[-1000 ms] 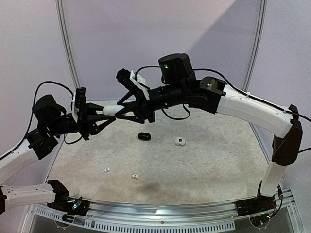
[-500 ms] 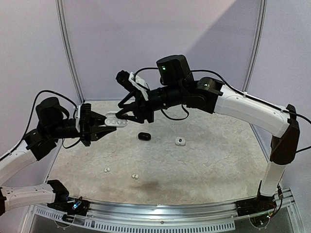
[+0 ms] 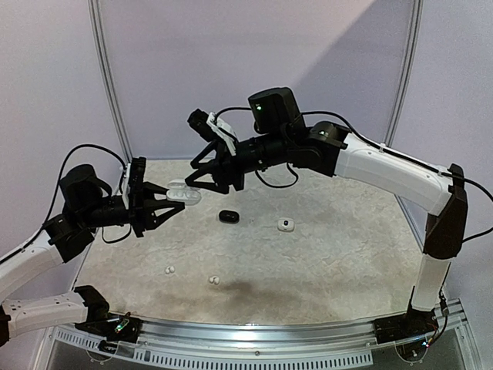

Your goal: Insert the wireless bluetooth earbuds into the charging case

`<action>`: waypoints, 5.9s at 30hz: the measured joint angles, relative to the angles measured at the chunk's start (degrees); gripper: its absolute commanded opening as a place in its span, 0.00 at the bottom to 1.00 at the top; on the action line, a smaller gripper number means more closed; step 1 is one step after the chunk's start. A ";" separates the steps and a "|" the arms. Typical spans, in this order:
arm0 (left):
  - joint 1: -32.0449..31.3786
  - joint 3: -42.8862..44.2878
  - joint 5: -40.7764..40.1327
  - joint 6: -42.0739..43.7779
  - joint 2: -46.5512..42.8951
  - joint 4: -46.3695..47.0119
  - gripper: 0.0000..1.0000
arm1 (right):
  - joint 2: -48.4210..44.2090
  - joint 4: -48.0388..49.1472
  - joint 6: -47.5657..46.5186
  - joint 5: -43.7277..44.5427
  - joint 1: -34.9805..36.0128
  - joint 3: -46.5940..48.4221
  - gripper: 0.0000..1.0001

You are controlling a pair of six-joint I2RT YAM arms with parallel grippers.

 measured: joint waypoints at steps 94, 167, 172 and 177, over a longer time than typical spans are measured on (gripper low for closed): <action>14.71 -12.37 -5.42 -14.01 -7.78 5.31 0.00 | 23.98 -14.86 12.98 10.40 9.64 -8.28 0.12; 4.35 -4.92 14.62 12.70 -0.70 0.22 0.00 | 0.07 -9.40 -11.54 14.86 12.74 3.82 0.00; 4.09 -4.92 13.51 11.85 -0.68 0.96 0.00 | 1.49 -9.51 -12.63 14.97 12.85 3.82 0.00; 3.91 -4.92 13.29 11.63 -0.68 1.05 0.00 | 1.62 -9.29 -13.53 16.26 12.87 3.82 0.00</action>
